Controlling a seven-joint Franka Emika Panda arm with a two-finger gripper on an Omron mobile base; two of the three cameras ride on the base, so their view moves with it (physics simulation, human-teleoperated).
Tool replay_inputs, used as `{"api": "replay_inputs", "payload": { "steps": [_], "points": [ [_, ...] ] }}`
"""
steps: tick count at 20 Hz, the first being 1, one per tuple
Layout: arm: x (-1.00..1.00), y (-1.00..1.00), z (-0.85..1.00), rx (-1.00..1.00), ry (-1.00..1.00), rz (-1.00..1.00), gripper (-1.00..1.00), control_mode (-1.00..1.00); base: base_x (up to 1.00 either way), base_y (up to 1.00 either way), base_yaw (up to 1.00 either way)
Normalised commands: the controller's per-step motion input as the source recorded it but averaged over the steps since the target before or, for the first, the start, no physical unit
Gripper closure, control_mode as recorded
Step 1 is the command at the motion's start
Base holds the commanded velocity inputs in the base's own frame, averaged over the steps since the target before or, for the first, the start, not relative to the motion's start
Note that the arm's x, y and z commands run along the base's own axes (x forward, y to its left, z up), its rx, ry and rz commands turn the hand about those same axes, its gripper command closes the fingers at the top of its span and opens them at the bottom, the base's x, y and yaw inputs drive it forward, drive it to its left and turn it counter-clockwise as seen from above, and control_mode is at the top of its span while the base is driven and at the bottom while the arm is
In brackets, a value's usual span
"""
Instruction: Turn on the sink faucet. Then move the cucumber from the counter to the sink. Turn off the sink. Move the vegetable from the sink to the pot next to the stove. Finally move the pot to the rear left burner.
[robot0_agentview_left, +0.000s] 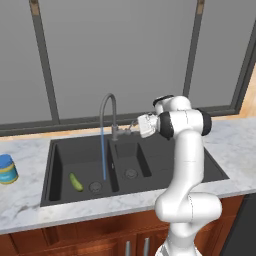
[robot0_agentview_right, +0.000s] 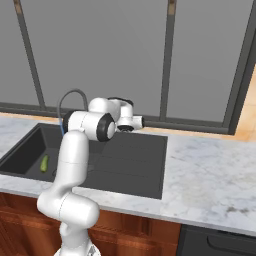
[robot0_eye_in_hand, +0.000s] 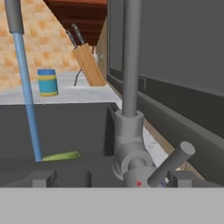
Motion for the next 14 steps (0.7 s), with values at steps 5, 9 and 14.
{"api": "replay_inputs", "payload": {
  "steps": [5,9,14],
  "points": [
    [0.14,0.52,0.00,0.00,0.00,0.09,-1.00,-1.00,0.00,0.00,0.00],
    [0.12,0.37,0.00,0.00,0.05,0.01,-1.00,-1.00,0.00,0.00,0.00],
    [0.20,0.34,0.00,0.00,0.08,0.00,-1.00,-1.00,0.00,0.00,0.00]
  ]
}}
